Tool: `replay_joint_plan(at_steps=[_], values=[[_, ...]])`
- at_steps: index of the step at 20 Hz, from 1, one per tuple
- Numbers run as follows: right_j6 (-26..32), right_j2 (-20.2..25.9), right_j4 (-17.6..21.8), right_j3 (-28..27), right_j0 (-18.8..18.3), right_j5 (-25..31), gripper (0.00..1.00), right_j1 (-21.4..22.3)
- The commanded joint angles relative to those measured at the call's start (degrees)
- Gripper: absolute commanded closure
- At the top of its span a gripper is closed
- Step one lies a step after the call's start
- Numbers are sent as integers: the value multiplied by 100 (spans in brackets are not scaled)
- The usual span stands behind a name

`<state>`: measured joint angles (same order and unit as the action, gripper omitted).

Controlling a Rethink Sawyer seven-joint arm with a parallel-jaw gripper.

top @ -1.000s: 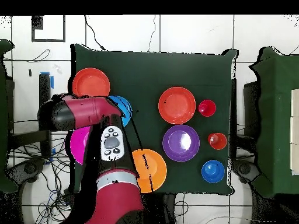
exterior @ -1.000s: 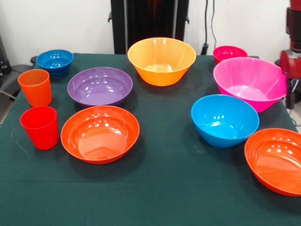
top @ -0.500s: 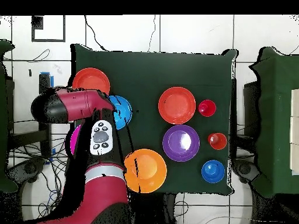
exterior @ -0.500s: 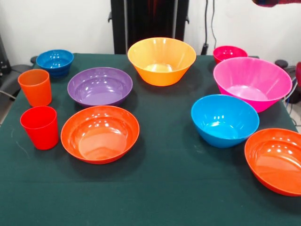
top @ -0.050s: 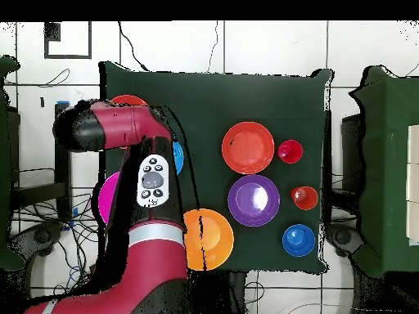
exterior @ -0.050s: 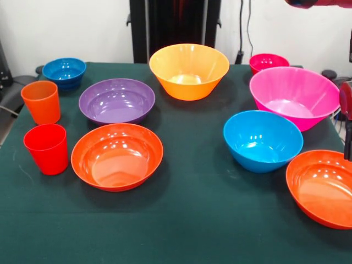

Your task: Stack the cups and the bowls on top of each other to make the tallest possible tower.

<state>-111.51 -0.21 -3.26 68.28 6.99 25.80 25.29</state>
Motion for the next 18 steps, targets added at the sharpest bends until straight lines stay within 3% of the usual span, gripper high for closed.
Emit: replay_joint_plan(at_steps=[1, 6, 10, 18], values=[[-60, 105, 129, -853, -209, 1234, 0, -141], [258, 105, 272, -1324, -313, 1951, 0, -122], [408, 107, 405, -1482, -324, 2186, 0, -137], [1280, 369, 590, -1935, -797, 2631, 0, -236]])
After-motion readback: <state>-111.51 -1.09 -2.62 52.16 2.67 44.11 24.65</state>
